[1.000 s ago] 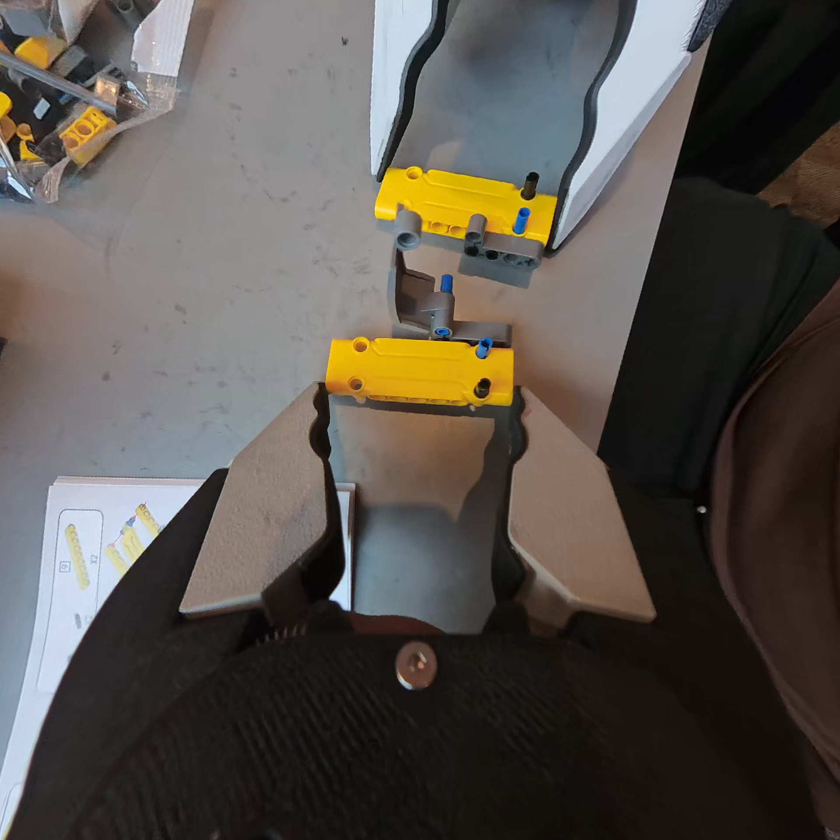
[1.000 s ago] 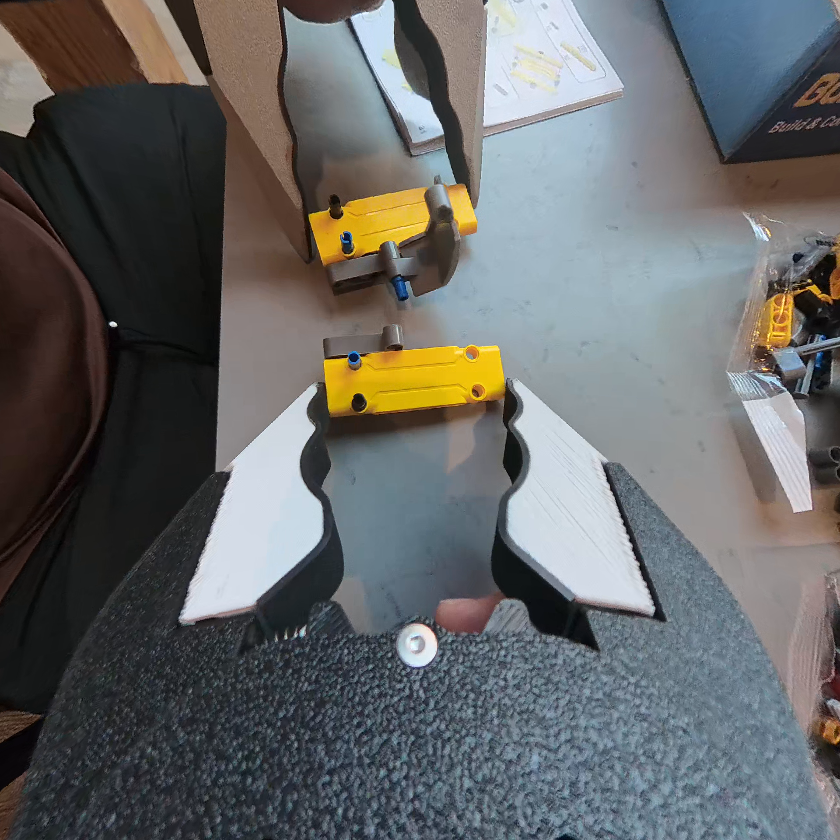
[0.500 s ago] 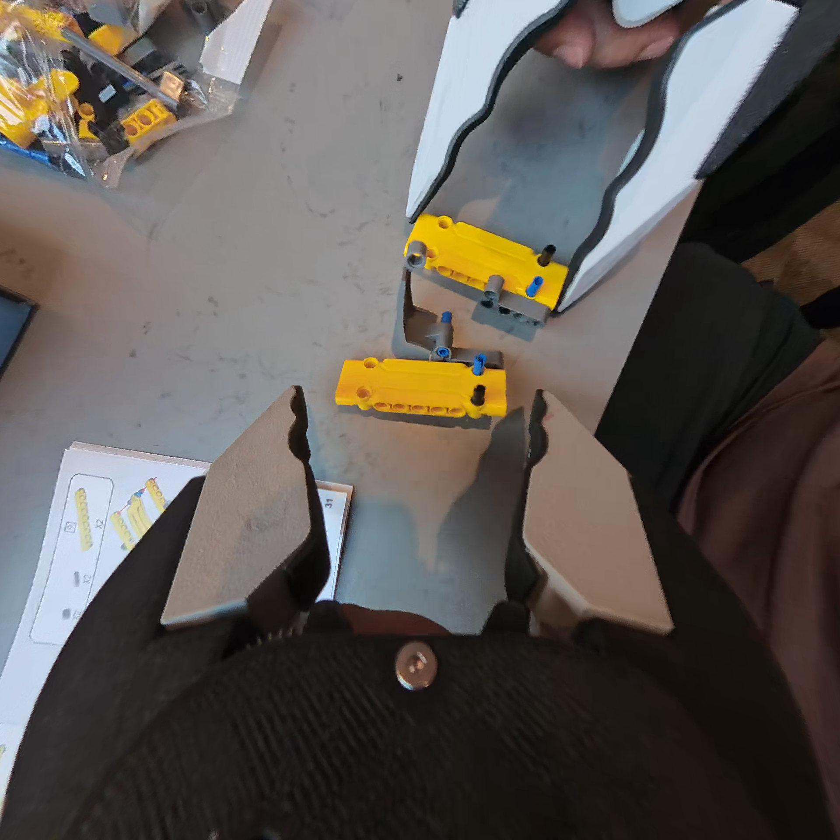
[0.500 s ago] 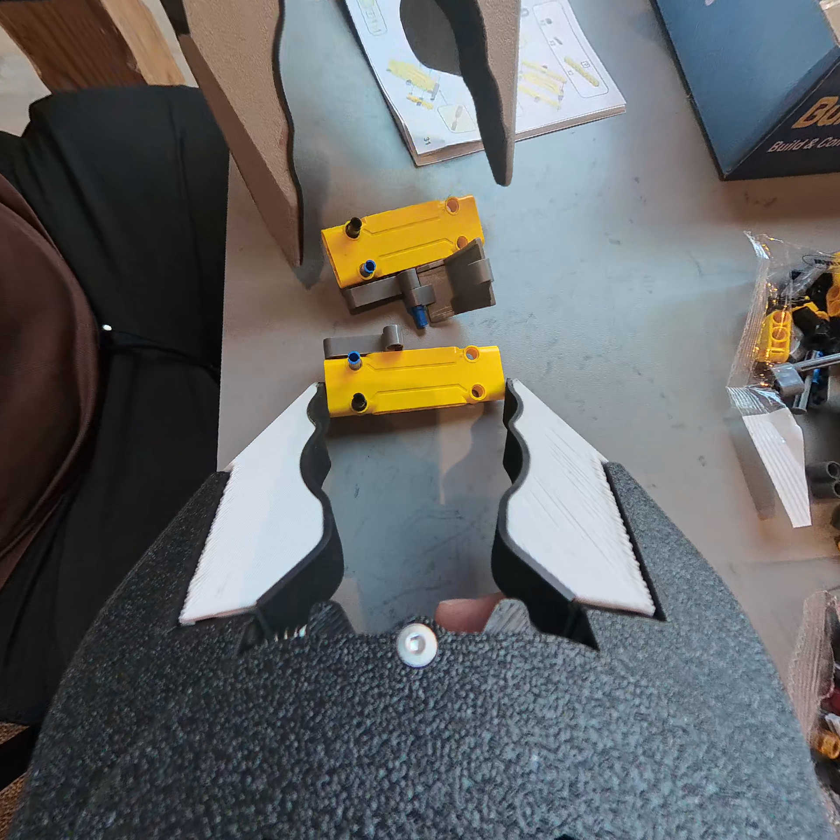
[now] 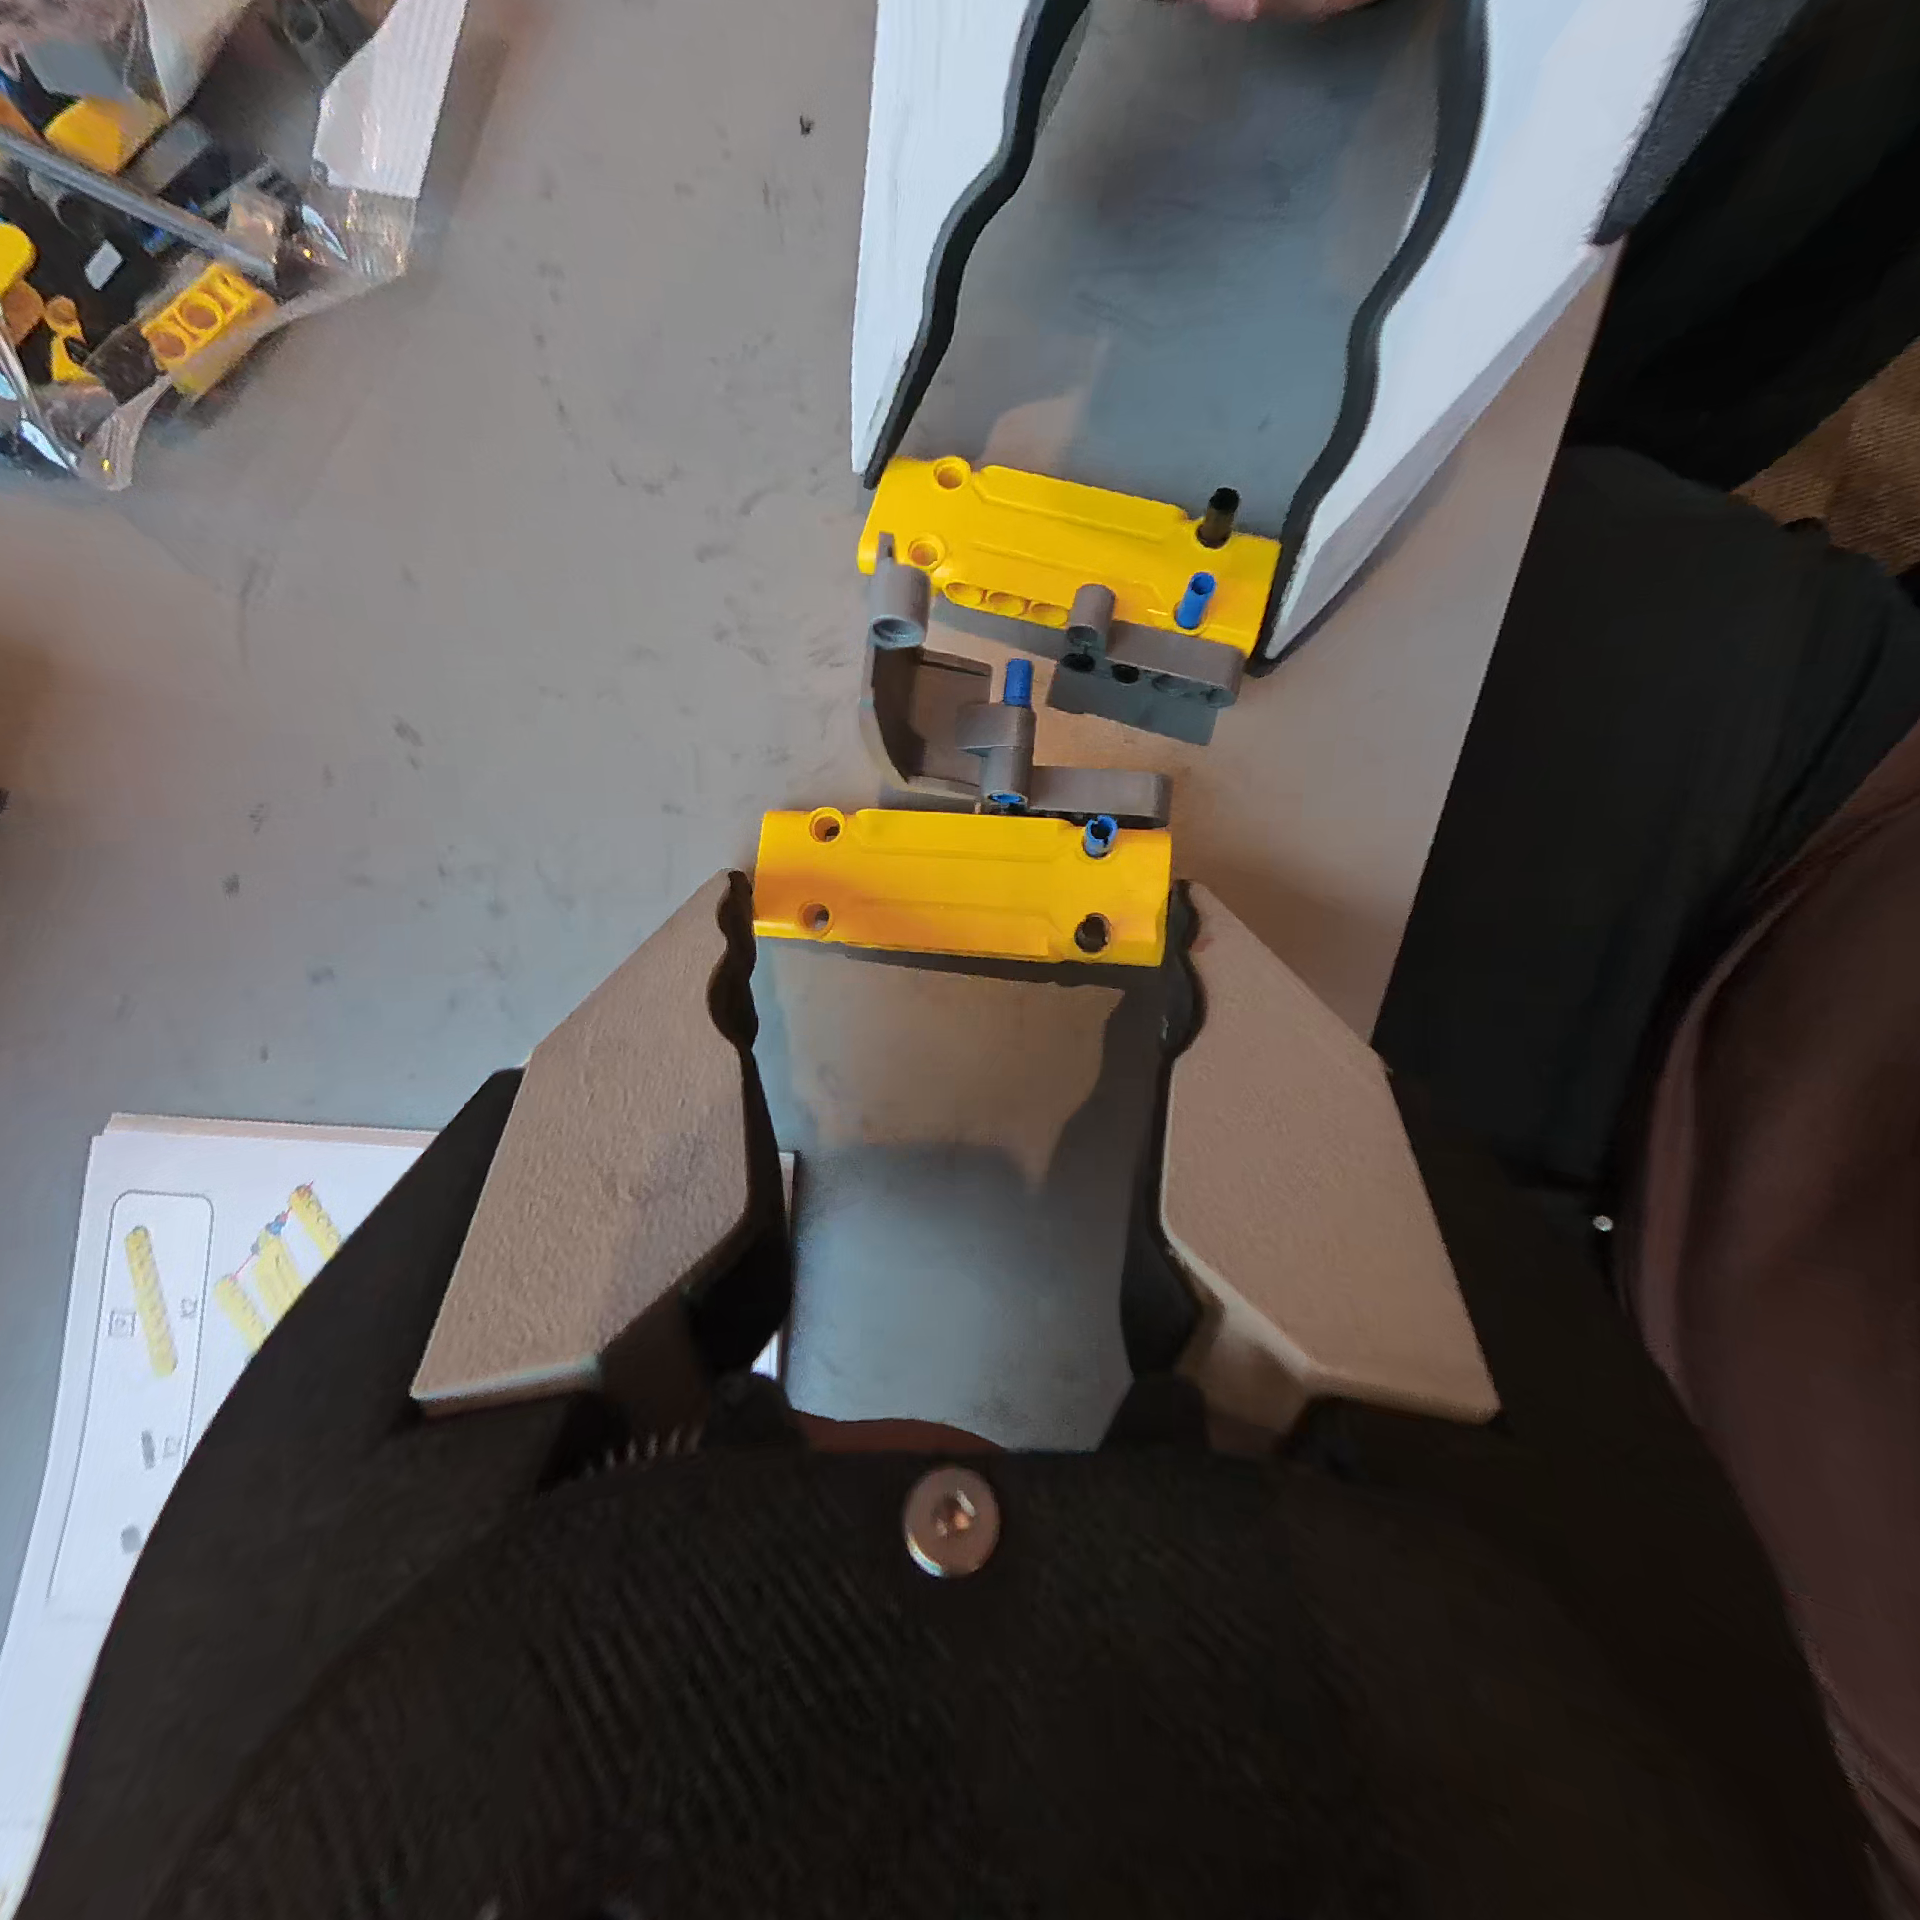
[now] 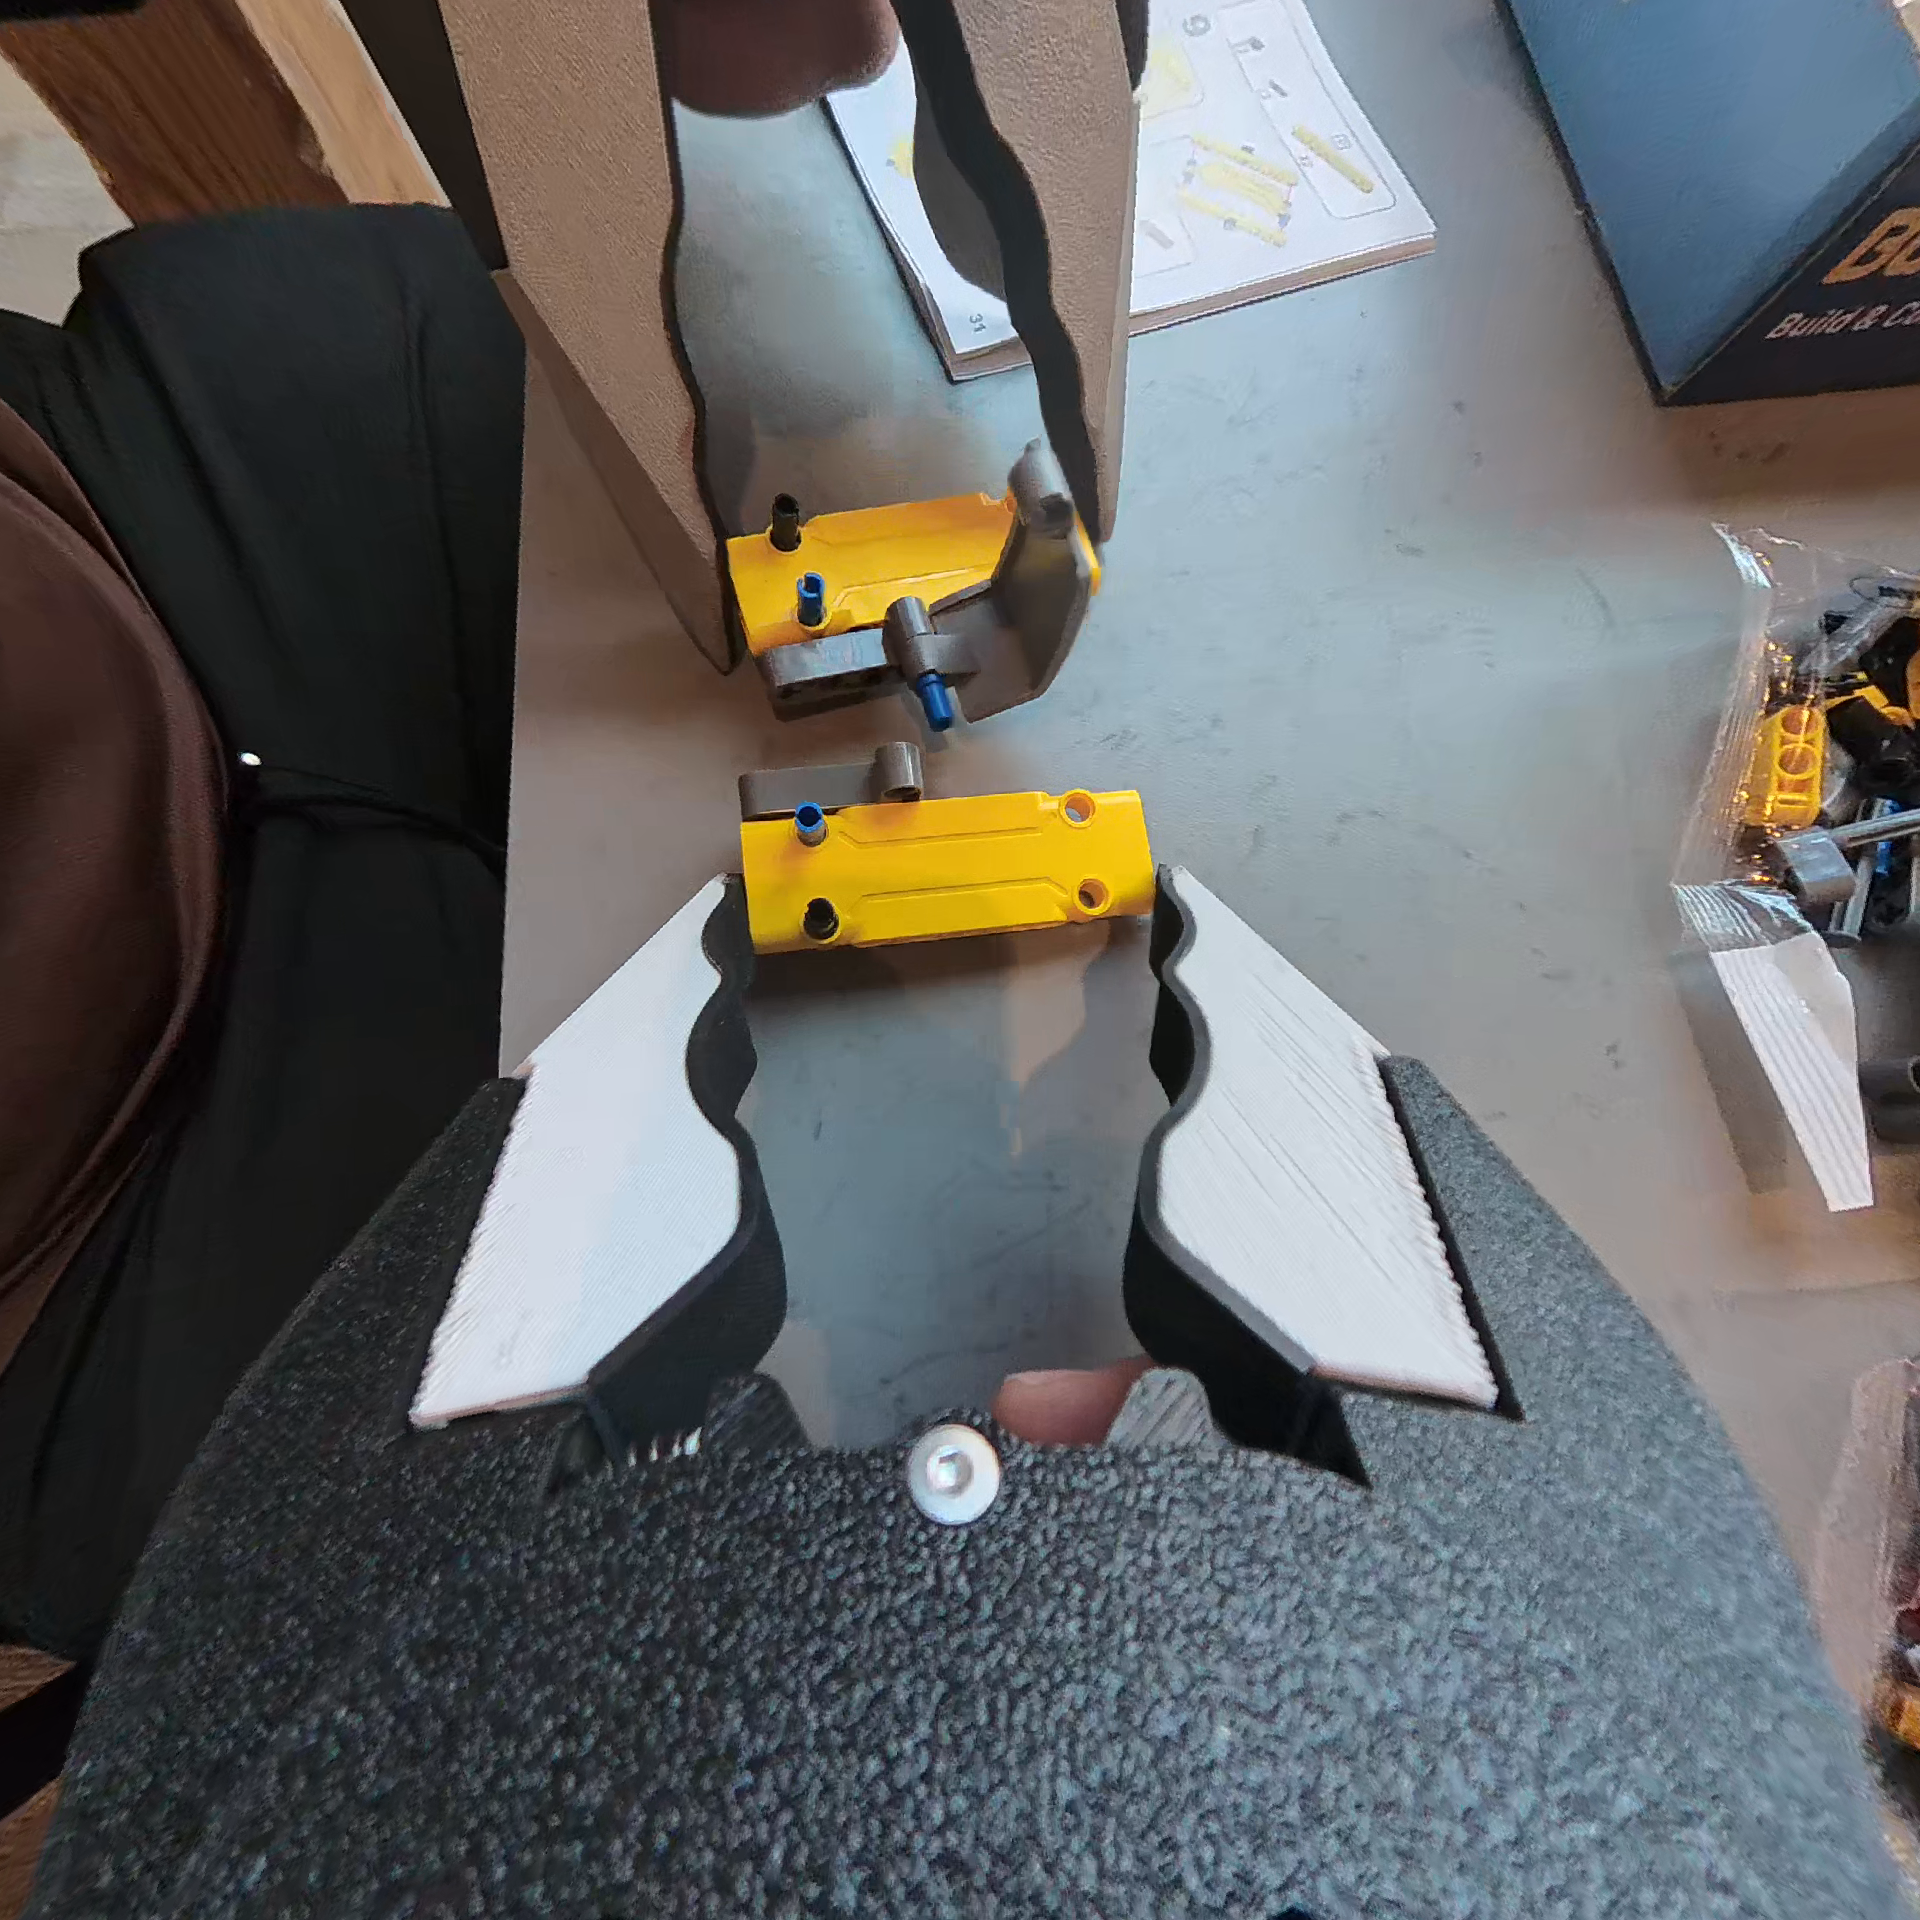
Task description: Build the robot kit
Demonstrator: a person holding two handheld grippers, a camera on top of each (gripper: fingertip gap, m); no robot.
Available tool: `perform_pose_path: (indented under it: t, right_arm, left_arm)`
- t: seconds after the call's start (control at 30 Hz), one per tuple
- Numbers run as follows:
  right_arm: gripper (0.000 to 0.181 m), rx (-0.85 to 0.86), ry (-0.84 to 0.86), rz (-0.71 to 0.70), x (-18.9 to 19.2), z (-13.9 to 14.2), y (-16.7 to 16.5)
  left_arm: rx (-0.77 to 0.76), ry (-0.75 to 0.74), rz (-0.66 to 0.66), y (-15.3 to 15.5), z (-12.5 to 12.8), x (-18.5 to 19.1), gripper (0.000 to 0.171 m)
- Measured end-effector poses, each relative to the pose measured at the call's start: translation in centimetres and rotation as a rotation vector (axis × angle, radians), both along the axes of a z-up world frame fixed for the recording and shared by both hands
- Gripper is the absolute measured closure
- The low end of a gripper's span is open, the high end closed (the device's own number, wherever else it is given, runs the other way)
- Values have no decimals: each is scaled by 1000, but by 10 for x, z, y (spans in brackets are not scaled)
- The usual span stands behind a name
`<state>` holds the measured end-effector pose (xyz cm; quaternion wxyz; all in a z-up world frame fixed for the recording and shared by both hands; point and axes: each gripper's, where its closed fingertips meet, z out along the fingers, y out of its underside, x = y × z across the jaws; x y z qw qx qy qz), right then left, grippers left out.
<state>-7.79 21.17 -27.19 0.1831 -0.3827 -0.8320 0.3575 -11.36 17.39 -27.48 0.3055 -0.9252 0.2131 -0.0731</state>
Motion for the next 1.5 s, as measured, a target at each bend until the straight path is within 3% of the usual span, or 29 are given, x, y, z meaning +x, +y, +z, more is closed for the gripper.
perform_pose_path:
  t: [0.37, 0.77, 1.13, 1.2, 1.27, 1.33, 1.5]
  right_arm:
    - [104, -15, -24, 8, -3, -2, -2]
    - [104, 9, -13, 53, -4, -1, -4]
    - [108, 51, 49, 26, 3, 7, 6]
    - [118, -5, 81, 23, 7, 19, 10]
    - [149, -90, 102, 12, 10, 34, 12]
    - [150, -145, 95, -3, 12, 38, 12]
    - [156, -79, 68, 11, 15, 23, 7]
  left_arm:
    - [73, -48, -145, 4, 0, 4, 94]
    - [47, 16, -247, 4, 2, 7, 96]
    - [1, 24, -240, 4, 1, 6, 95]
    - [7, 16, -229, 3, 1, 6, 95]
    - [11, 3, -224, 3, 1, 7, 95]
    - [15, -9, -224, 2, 0, 9, 95]
    - [13, -9, -207, 2, 0, 10, 95]
